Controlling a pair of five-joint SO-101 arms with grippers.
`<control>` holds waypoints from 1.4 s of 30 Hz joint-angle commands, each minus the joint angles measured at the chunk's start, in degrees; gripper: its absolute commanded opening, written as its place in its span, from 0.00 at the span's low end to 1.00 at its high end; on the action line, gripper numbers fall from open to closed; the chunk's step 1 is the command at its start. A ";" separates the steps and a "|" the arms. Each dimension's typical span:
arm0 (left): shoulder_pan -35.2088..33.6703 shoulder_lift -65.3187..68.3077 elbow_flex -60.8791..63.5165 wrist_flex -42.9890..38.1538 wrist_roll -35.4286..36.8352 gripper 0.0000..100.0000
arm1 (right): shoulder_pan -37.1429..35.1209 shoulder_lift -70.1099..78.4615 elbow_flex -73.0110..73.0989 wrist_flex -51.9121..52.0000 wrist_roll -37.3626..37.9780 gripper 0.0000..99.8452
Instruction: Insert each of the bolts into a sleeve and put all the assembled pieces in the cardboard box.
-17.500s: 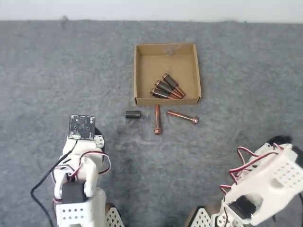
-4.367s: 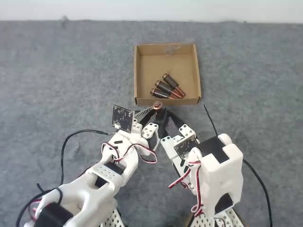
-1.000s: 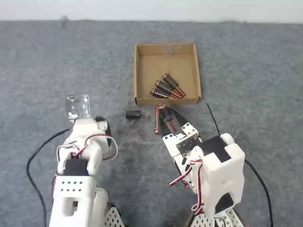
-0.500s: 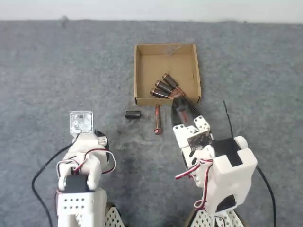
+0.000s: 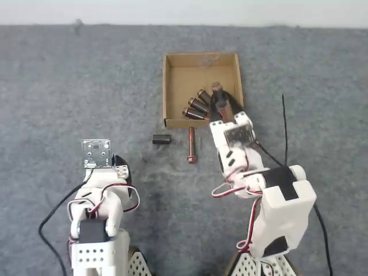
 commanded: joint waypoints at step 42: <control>0.00 -1.14 -0.84 -1.14 -3.69 0.01 | 2.59 7.52 -53.10 78.73 -0.09 0.01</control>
